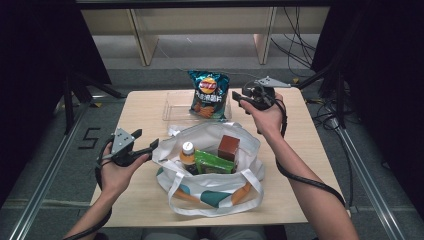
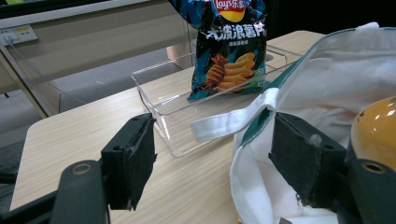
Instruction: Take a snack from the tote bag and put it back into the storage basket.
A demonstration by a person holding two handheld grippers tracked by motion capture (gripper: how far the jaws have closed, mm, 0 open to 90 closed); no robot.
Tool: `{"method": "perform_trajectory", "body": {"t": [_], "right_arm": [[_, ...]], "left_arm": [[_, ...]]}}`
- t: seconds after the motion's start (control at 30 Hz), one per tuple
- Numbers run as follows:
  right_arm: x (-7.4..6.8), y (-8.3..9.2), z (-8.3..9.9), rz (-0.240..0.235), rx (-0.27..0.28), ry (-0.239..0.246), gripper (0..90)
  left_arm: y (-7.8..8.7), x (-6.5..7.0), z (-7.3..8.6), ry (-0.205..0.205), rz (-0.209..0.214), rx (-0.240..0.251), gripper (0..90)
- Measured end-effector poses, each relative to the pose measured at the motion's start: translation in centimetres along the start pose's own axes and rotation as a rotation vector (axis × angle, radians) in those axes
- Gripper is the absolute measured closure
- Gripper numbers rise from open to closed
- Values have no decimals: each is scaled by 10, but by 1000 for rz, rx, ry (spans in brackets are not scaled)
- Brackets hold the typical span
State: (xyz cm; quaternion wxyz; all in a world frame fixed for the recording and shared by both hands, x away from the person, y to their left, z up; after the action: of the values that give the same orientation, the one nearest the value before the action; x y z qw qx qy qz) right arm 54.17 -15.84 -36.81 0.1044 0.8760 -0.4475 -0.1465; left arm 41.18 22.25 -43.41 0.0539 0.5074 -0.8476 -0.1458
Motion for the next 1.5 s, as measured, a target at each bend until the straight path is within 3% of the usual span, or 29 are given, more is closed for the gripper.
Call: {"method": "perform_trajectory", "body": {"t": [0.03, 0.07, 0.1, 0.4, 0.57, 0.6, 0.7, 1.0, 1.23, 1.33, 1.43, 1.5], "right_arm": [[0, 0, 0, 0, 0, 0, 535], [0, 5, 1, -9, 14, 30, 541], [-3, 8, 1, -15, 9, 11, 542], [-12, 29, 9, -63, 12, 54, 549], [-19, 39, 17, -93, -1, 46, 549], [-19, 40, 19, -110, 8, 67, 549], [-20, 45, 22, -106, 6, 56, 549], [-25, 62, 34, -149, -12, 69, 543], [-34, 78, 45, -184, -21, 51, 528], [-35, 83, 48, -198, -11, 88, 524], [-37, 87, 52, -187, -22, 58, 521], [-36, 87, 53, -190, -5, 79, 520]], "left_arm": [[0, 0, 0, 0, 0, 0, 299], [0, 0, 0, 1, 0, -1, 299], [0, 0, 0, 1, -1, -1, 299], [0, 0, 0, 3, 1, -1, 306], [0, 1, 1, 0, 2, -3, 307], [0, 1, 1, 0, 2, -3, 307], [0, 1, 1, 1, 0, -2, 307], [1, 1, 0, 0, 0, 1, 308], [2, 1, 1, -1, 2, -2, 308], [2, 0, 2, 7, 1, 4, 309], [3, 0, 2, 6, -1, 6, 309], [3, 0, 1, 4, -1, 6, 309]]}}
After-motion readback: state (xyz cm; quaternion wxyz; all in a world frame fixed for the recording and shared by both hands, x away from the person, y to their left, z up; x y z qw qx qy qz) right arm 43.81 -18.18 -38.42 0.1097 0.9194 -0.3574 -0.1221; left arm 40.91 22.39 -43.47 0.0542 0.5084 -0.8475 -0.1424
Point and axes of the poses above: each handheld gripper's, and its own axes: y roughly backward along the jaws, z roughly out of its underside, x roughly to its right, the point moved 2 cm from there along -y, roughly forward along the jaws
